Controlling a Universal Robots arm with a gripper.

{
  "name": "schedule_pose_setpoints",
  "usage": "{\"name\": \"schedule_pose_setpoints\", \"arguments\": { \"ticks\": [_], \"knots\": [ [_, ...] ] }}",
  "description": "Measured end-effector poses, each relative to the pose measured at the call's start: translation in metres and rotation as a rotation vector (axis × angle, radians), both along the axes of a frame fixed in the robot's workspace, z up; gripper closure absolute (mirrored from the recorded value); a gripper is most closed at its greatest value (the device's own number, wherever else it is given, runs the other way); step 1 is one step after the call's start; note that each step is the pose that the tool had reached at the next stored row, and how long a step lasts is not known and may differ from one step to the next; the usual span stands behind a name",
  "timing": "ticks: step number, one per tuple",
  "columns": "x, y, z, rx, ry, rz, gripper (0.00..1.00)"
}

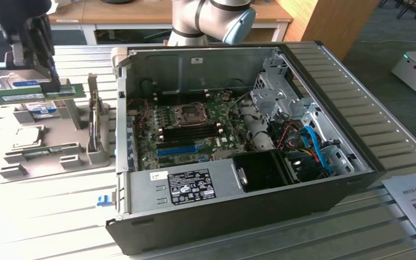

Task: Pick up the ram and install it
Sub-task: 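Pick up the ram and move it above insertion slot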

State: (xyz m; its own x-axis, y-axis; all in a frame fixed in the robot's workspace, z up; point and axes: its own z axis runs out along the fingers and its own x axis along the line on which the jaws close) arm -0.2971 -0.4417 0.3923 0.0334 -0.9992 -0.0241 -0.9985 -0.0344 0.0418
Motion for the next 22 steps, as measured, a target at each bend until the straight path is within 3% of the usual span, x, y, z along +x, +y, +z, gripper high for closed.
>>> {"name": "schedule_pose_setpoints", "arguments": {
  "ticks": [22],
  "knots": [
    [0.050,0.0000,0.0000,0.0000,0.0032,0.000,0.88]
  ]
}}
